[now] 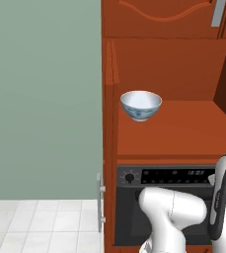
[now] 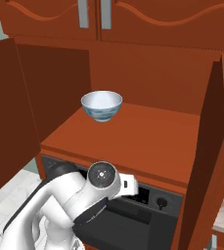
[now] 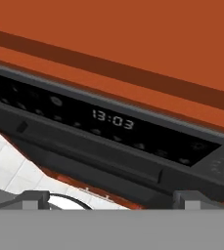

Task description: Move the bowls from the cabinet to the plates on the dining table.

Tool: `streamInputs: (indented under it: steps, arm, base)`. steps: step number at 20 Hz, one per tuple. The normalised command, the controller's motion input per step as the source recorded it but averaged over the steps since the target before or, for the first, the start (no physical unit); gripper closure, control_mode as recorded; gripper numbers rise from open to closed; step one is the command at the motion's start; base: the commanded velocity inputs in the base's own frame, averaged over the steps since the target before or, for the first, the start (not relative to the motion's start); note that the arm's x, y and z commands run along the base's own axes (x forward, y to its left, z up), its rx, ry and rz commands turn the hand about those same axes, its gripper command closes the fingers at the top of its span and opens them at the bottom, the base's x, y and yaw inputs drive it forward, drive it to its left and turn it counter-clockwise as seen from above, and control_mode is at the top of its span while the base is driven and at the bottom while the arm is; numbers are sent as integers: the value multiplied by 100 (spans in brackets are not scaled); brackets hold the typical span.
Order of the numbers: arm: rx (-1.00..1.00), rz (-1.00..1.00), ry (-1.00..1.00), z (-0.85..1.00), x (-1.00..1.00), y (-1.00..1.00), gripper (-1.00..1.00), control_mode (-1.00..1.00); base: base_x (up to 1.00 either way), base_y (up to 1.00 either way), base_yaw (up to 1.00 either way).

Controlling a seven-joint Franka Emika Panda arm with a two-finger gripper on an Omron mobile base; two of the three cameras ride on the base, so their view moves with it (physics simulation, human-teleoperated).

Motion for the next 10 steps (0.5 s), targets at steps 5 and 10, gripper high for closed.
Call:
streamInputs:
  steps: [5,10]
  arm:
    - [0,-16,-2,33,27,35,-100,-100]
    - [1,-15,-1,39,15,29,-100,-100]
  base:
    - [0,0,0]
    - [0,0,0]
